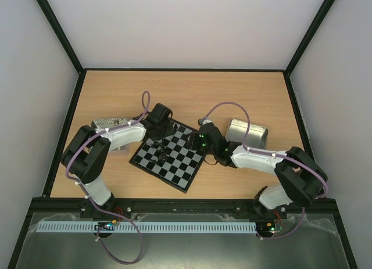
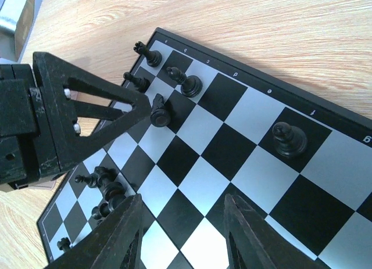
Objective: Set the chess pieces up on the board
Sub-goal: Pick up the chess piece from the chessboard.
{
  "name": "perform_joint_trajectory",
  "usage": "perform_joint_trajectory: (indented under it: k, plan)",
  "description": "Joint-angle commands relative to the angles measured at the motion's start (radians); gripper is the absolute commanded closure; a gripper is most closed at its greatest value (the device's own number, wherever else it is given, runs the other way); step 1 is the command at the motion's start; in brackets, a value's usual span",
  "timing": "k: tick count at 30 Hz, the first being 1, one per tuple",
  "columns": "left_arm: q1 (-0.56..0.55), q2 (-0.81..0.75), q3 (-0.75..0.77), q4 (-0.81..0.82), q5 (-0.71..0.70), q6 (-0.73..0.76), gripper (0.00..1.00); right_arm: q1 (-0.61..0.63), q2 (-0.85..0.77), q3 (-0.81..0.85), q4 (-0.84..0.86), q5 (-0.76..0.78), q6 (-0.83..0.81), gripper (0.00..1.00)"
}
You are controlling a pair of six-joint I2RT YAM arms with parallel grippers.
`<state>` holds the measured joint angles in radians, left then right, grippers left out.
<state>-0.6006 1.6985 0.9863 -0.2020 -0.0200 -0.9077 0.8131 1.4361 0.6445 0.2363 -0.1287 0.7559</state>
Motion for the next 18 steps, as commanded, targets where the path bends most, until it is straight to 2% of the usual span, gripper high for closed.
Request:
perform_joint_trajectory:
  k: [1,12,18]
  plan:
    - [0.003,0.031,0.048,0.005,-0.021,-0.009,0.59,0.005,-0.028,-0.002,-0.01,0.035,-0.001,0.62]
    - [-0.007,0.12,0.127,-0.067,-0.057,0.004,0.65,0.005,-0.029,-0.002,-0.012,0.04,-0.012,0.62]
    - [-0.014,0.155,0.145,-0.103,-0.051,0.038,0.76,0.005,-0.038,-0.011,-0.013,0.06,-0.01,0.63]
